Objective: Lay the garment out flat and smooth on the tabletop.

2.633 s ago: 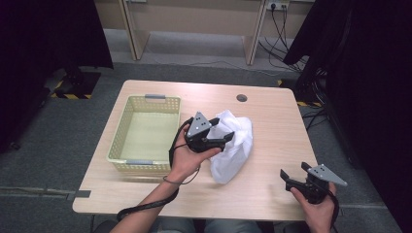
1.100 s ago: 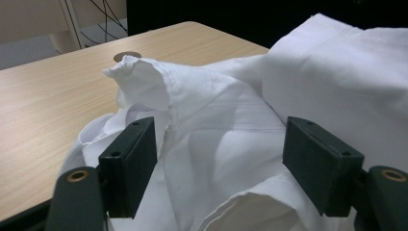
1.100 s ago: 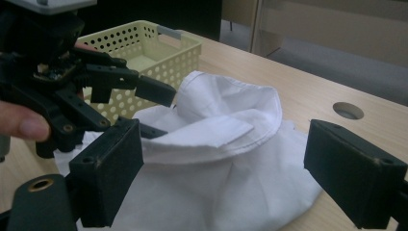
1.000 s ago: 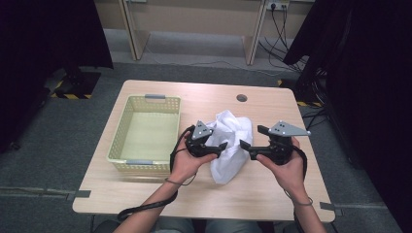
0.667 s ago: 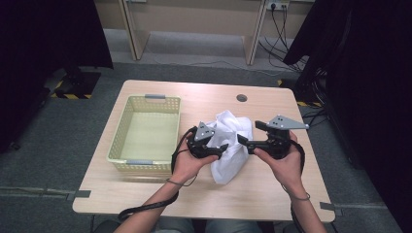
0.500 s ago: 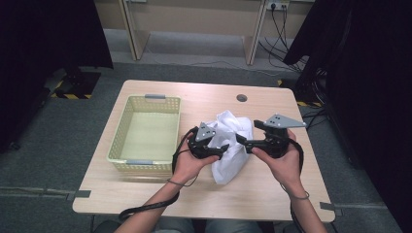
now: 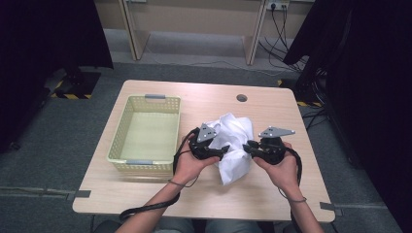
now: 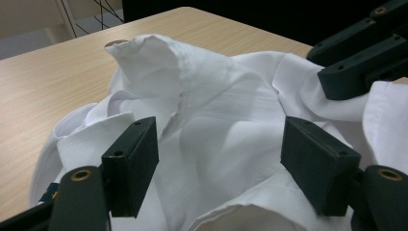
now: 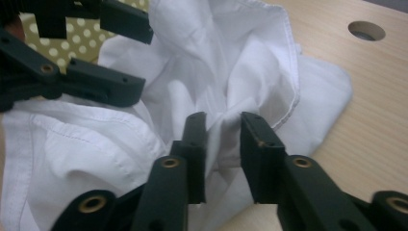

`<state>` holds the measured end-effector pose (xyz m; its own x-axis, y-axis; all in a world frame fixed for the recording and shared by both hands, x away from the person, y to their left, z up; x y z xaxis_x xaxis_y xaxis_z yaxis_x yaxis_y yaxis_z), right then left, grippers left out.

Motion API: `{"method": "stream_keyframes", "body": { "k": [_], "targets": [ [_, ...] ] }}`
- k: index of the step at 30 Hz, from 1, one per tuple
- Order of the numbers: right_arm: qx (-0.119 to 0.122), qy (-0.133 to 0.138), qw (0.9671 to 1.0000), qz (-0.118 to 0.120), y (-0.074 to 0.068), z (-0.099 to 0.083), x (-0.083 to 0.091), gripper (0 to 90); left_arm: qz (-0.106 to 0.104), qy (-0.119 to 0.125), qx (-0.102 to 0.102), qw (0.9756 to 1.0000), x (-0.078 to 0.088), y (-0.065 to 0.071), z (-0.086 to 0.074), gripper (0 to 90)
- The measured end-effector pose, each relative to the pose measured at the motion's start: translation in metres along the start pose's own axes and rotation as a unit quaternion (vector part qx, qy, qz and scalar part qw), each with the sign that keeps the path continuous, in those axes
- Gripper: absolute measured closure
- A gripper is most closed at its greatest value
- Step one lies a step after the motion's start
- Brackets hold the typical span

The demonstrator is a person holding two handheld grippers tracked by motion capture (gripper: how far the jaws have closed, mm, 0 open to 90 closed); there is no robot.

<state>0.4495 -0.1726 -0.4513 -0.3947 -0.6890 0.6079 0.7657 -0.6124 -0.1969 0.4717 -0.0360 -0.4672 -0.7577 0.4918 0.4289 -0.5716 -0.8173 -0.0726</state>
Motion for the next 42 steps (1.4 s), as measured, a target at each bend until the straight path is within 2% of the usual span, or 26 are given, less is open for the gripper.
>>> {"method": "stream_keyframes", "body": {
  "k": [4, 8, 19, 24, 27, 31, 35, 42],
  "targets": [
    [-0.003, -0.008, 0.9999, -0.008, 0.006, -0.014, 0.007, 81.9, 0.002, -0.005, -0.005, 1.0000, -0.003, 0.002, -0.001, 29.2],
    [-0.009, -0.012, 0.9998, -0.017, 0.011, -0.028, 0.018, 84.9, 0.003, -0.009, -0.007, 0.9999, -0.006, 0.004, -0.002, 29.5],
    [-0.023, -0.018, 0.9987, -0.042, 0.015, -0.065, 0.055, 86.5, 0.002, -0.012, -0.013, 0.9998, -0.008, 0.007, -0.001, 30.0],
    [-0.037, -0.021, 0.9980, -0.046, 0.017, -0.081, 0.062, 85.4, 0.000, -0.013, -0.014, 0.9998, -0.008, 0.008, -0.002, 30.0],
    [-0.042, -0.015, 0.9978, -0.050, 0.019, -0.080, 0.065, 77.0, -0.001, -0.013, -0.015, 0.9998, -0.007, 0.009, -0.002, 30.1],
    [-0.039, 0.001, 0.9979, -0.052, 0.020, -0.066, 0.065, 64.0, -0.001, -0.013, -0.015, 0.9998, -0.006, 0.009, -0.002, 30.1],
    [-0.031, 0.011, 0.9982, -0.050, 0.017, -0.049, 0.062, 58.7, -0.002, -0.011, -0.016, 0.9998, -0.006, 0.009, -0.002, 30.1],
    [-0.022, 0.003, 0.9990, -0.039, 0.016, -0.033, 0.046, 49.7, -0.003, -0.012, -0.017, 0.9998, -0.004, 0.010, -0.002, 30.0]
  ]
}}
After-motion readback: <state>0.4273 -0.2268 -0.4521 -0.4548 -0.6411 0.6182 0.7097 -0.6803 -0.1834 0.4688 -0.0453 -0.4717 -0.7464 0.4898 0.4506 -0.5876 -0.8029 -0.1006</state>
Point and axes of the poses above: each handheld gripper's, and its own axes: x roughly backward along the jaws, z roughly out of its top, y roughly to its right, the point moved 9 cm from there along -x, roughly forward along the jaws, and after that the axes turned 15 degrees about z, right-handed, at the moved point
